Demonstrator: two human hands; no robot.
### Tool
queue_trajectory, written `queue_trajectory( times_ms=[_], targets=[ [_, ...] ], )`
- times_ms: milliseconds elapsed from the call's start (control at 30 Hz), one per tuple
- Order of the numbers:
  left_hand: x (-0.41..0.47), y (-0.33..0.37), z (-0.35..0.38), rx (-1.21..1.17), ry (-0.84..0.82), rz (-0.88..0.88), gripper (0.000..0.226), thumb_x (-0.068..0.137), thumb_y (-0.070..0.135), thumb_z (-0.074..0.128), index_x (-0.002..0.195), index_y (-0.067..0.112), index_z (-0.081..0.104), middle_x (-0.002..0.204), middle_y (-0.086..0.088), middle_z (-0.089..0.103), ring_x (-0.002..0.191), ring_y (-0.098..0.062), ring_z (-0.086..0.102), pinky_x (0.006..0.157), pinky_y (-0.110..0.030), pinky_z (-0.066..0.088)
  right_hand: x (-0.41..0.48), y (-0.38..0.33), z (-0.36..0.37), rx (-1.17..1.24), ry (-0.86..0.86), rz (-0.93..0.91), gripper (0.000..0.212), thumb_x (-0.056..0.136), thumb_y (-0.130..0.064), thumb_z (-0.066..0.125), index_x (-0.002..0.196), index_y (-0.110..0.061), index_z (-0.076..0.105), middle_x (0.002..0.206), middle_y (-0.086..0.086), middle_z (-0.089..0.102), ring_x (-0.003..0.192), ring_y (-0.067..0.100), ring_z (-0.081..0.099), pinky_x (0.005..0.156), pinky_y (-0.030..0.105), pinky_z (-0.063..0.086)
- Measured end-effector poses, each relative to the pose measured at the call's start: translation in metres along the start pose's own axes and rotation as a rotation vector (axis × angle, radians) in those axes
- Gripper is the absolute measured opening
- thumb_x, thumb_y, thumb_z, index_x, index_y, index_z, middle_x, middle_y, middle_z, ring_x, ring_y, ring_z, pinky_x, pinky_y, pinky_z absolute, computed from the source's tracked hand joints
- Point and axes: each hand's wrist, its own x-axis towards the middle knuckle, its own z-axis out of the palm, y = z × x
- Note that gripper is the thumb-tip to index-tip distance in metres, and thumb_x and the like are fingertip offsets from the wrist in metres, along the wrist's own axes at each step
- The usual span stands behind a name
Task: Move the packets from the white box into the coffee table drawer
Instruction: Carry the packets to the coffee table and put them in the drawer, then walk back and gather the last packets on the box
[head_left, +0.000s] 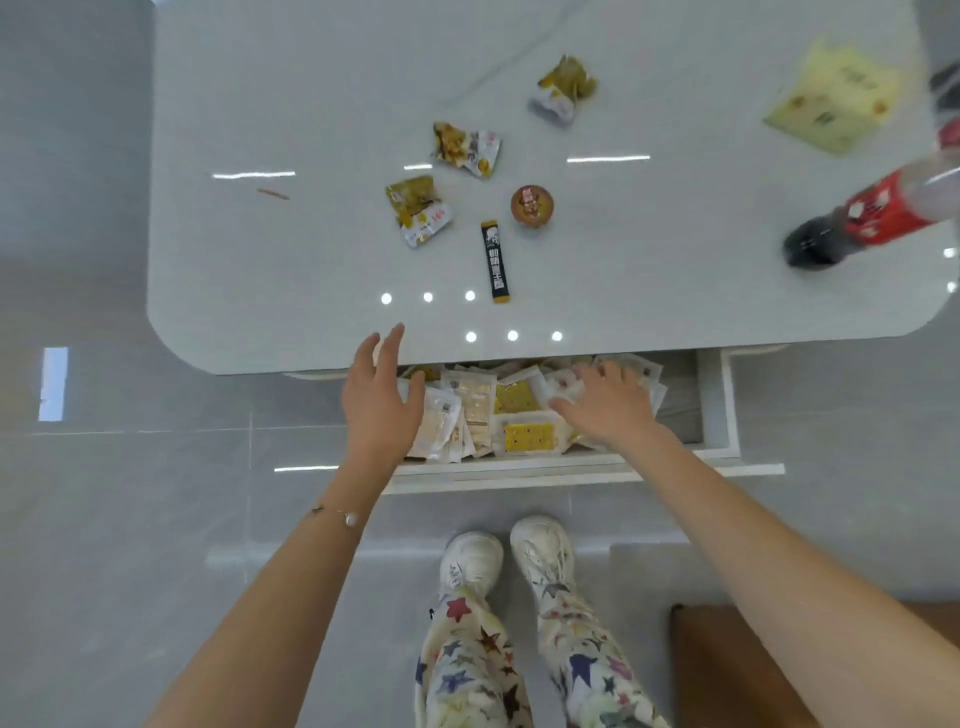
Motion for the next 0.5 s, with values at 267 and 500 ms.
queue_trajectory(
  times_ms=[267,500],
  targets=[
    [-0.067,0.102,-0.146,0.391,-0.054,0.107,0.066,0.095,0.047,0.046,0.152,0.031,0.017,0.156,-0.01,0.023,0.141,-0.033,0.023,0.115,-0.054,0.018,-0.143,-0.049,-0.148,-0.142,0.19,-0.199,0.071,0.088,-0.053,0.051,0.149,-0.026,0.026,0.148,0.008,0.032,0.134,0.03,0.028,0.109,0.042,0.025],
    [-0.149,0.168,-0.236,0.567,-0.08,0.125,0.065,0.097,0.053,0.032,0.153,0.032,0.005,0.161,-0.004,-0.002,0.147,-0.031,-0.002,0.117,-0.053,-0.001,-0.258,-0.073,-0.216,-0.322,0.244,-0.326,0.079,0.088,-0.054,0.049,0.153,-0.03,0.011,0.16,0.007,0.006,0.147,0.031,0.002,0.118,0.049,0.0]
  ],
)
